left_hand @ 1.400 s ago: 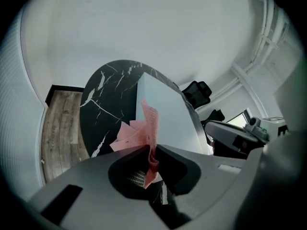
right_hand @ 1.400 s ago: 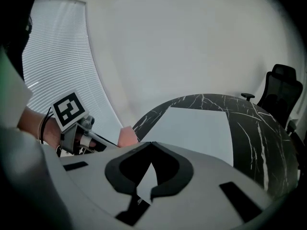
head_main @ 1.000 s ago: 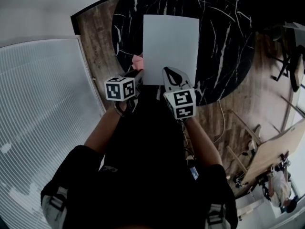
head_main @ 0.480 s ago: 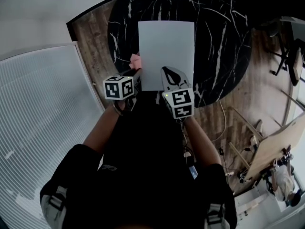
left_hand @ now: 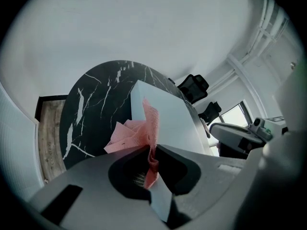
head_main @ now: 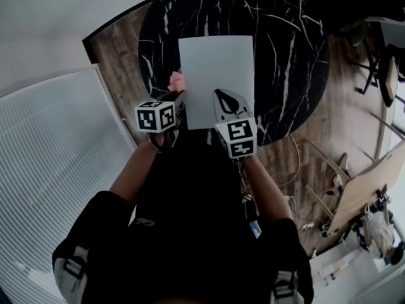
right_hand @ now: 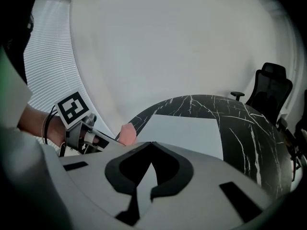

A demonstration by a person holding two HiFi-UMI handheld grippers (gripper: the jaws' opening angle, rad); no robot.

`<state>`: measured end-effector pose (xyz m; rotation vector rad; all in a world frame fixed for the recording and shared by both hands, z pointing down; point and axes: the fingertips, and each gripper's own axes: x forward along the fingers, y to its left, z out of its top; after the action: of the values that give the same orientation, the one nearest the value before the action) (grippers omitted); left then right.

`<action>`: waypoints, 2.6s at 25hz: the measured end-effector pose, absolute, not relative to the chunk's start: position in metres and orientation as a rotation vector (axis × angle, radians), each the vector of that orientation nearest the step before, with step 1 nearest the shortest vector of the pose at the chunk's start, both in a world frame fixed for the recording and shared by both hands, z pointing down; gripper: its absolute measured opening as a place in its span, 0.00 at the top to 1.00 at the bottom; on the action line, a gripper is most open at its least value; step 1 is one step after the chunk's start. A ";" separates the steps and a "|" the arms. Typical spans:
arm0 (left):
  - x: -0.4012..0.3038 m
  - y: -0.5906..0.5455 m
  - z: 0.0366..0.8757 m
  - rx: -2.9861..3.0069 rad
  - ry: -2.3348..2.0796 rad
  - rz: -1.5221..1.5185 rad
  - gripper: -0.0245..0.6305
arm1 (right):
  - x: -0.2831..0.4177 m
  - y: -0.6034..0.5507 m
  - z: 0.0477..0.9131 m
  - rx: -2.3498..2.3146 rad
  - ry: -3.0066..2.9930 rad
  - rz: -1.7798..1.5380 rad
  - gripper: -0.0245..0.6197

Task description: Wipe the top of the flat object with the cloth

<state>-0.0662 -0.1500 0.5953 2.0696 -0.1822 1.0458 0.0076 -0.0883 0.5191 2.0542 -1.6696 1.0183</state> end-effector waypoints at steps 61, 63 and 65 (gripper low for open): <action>0.060 -0.301 0.560 2.687 0.602 1.646 0.92 | 0.064 -0.131 0.523 2.327 -1.515 1.058 0.97; 0.063 -0.298 0.564 2.711 0.679 1.709 0.92 | 0.065 -0.126 0.524 2.316 -1.542 1.059 0.97; 0.068 -0.291 0.566 2.706 0.711 1.716 0.92 | 0.067 -0.123 0.525 2.310 -1.567 1.054 0.97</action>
<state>0.0679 -0.2913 0.5661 2.7059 0.7111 1.7155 0.0674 -0.1225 0.5246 2.3099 -1.5674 1.0540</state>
